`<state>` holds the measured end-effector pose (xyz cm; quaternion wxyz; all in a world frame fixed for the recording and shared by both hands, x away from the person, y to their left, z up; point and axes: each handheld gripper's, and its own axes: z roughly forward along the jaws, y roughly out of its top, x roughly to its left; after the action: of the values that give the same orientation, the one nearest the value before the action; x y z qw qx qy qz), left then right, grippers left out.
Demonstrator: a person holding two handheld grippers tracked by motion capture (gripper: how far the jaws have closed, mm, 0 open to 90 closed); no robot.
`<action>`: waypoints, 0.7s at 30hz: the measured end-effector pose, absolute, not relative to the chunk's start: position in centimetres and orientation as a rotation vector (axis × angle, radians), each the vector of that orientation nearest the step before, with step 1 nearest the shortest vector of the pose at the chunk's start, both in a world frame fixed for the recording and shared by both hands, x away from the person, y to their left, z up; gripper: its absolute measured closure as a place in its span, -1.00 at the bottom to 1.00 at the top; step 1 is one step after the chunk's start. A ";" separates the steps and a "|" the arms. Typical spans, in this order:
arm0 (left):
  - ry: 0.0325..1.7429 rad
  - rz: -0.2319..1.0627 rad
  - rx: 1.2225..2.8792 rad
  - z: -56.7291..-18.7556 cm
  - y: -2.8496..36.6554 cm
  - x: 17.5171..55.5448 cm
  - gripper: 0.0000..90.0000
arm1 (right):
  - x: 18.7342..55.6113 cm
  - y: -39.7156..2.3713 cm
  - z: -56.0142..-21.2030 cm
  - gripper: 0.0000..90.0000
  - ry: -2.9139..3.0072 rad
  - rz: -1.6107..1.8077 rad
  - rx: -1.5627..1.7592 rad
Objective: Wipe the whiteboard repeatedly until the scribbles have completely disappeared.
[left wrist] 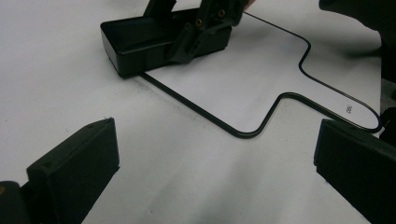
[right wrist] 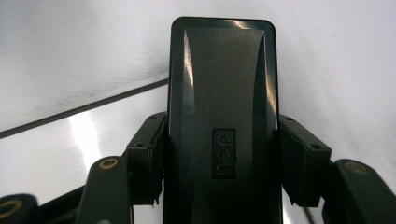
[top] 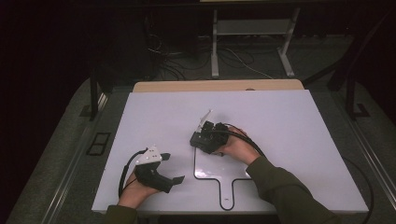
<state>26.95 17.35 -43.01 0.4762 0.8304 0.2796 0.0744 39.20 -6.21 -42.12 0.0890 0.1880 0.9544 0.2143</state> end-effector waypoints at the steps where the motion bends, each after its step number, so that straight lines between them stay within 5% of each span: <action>1: 0.683 0.182 2.030 -43.0 17.3 26.9 -1.00 | 39.0 -6.2 -42.1 -0.14 2.842 0.638 0.559; 21: 0.689 0.184 2.030 -43.0 17.4 26.9 -1.00 | 41.5 -8.5 -42.3 -0.14 2.761 0.652 0.713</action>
<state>26.94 17.44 -43.01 0.4751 0.8302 0.2817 0.0751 41.52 -8.55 -42.33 0.1081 0.2424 0.9383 0.2215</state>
